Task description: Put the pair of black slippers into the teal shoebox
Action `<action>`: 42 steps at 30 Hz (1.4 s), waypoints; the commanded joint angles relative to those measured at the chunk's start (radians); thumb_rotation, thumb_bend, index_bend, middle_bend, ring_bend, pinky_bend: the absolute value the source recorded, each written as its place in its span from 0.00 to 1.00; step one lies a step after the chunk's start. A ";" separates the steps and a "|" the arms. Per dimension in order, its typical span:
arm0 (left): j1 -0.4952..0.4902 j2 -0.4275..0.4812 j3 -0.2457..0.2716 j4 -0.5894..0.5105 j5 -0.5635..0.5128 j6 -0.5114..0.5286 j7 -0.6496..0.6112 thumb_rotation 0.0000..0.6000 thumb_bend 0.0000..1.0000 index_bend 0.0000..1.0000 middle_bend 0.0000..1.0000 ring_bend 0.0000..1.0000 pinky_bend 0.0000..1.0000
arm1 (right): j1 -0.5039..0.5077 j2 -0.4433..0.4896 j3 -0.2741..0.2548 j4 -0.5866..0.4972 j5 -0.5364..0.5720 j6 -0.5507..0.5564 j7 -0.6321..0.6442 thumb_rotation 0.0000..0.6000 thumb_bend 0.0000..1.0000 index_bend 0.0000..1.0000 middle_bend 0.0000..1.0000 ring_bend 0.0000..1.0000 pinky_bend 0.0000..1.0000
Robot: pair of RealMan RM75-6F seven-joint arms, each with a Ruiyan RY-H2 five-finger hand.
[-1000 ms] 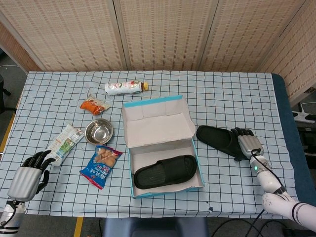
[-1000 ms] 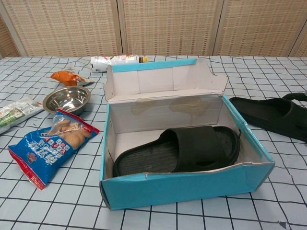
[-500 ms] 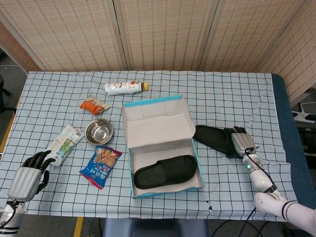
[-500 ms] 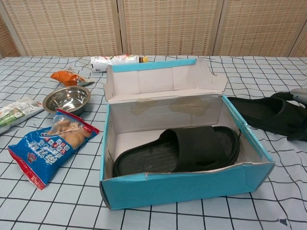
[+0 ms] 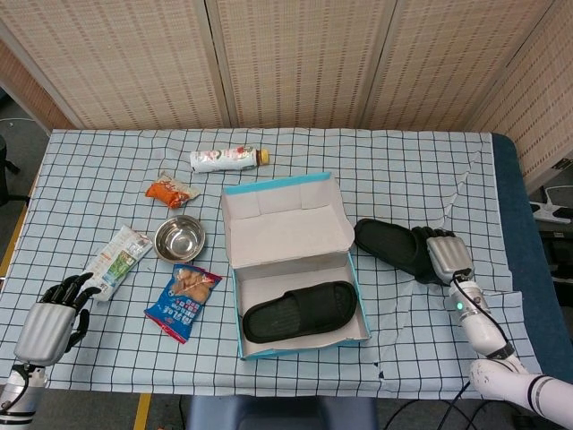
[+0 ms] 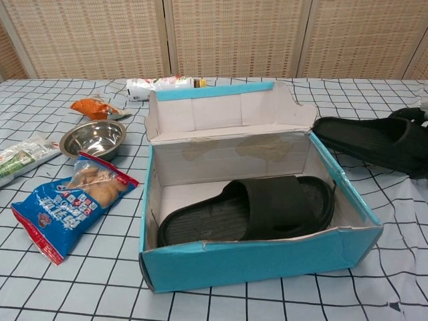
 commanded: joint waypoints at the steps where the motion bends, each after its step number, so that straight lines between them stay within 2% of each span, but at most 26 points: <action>1: 0.000 0.001 0.000 -0.001 0.002 0.002 -0.002 1.00 0.67 0.30 0.14 0.15 0.30 | -0.014 0.114 0.015 -0.185 0.071 0.078 -0.133 1.00 0.00 0.43 0.48 0.31 0.26; 7: -0.001 -0.001 0.001 -0.001 0.002 -0.002 0.000 1.00 0.67 0.30 0.14 0.15 0.30 | -0.022 0.225 0.036 -0.401 0.075 0.173 -0.216 1.00 0.00 0.43 0.50 0.33 0.28; 10: -0.002 -0.002 0.002 0.001 0.000 -0.006 0.004 1.00 0.67 0.30 0.14 0.15 0.30 | -0.023 0.233 0.050 -0.460 0.027 0.218 -0.216 1.00 0.00 0.44 0.50 0.33 0.29; 13: -0.003 -0.002 0.002 -0.001 -0.002 -0.009 0.002 1.00 0.67 0.30 0.14 0.15 0.29 | -0.013 0.203 0.062 -0.478 -0.035 0.251 -0.210 1.00 0.00 0.45 0.51 0.34 0.30; 19: -0.002 0.000 0.000 -0.001 -0.004 -0.007 -0.005 1.00 0.67 0.30 0.14 0.15 0.29 | 0.025 0.070 0.064 -0.428 -0.195 0.275 -0.166 1.00 0.00 0.48 0.52 0.36 0.30; 24: 0.000 0.002 0.000 0.000 -0.004 -0.003 -0.011 1.00 0.67 0.30 0.14 0.15 0.29 | 0.051 -0.003 0.059 -0.434 -0.256 0.281 -0.198 1.00 0.00 0.49 0.52 0.36 0.31; 29: 0.000 0.004 0.002 -0.001 0.002 0.001 -0.010 1.00 0.67 0.30 0.14 0.15 0.30 | 0.086 -0.096 0.065 -0.394 -0.287 0.263 -0.197 1.00 0.00 0.50 0.52 0.37 0.31; 35: 0.001 0.004 0.003 0.000 0.008 0.006 -0.012 1.00 0.67 0.30 0.14 0.15 0.30 | 0.127 -0.210 0.068 -0.296 -0.294 0.220 -0.174 1.00 0.00 0.51 0.53 0.38 0.31; 42: 0.002 0.007 0.000 0.000 0.000 0.005 -0.023 1.00 0.67 0.30 0.14 0.15 0.29 | 0.136 -0.266 0.021 -0.217 -0.305 0.168 -0.153 1.00 0.00 0.52 0.53 0.38 0.31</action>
